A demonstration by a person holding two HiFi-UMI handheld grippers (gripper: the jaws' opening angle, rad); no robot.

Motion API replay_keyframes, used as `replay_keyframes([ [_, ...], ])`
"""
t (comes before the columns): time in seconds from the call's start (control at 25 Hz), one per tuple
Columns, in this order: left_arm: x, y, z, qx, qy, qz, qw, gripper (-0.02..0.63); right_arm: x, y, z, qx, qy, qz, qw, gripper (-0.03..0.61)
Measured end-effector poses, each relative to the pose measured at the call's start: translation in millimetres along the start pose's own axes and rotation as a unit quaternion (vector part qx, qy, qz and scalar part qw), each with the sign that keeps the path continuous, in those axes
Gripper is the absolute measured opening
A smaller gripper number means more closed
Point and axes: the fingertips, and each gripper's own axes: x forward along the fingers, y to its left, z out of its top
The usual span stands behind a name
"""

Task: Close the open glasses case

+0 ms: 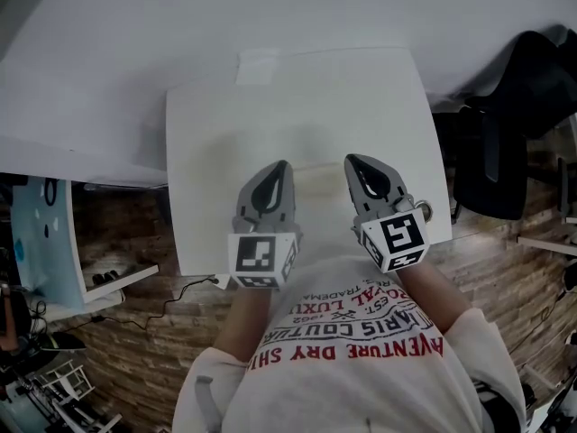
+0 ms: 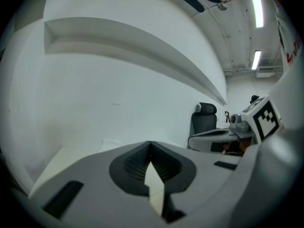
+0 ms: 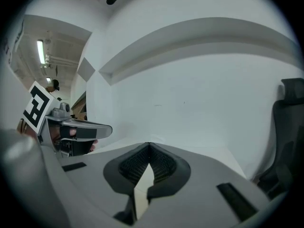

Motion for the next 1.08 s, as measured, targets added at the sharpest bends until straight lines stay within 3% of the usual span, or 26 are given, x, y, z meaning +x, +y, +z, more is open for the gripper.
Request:
replay_keyframes([
  [1.08, -1.6, 6.6, -29.5, -0.025, 0.037, 0.020, 0.9988, -0.002, 4.7, -1.9, -21.8, 0.019, 0.034, 0.006, 0.999, 0.012],
])
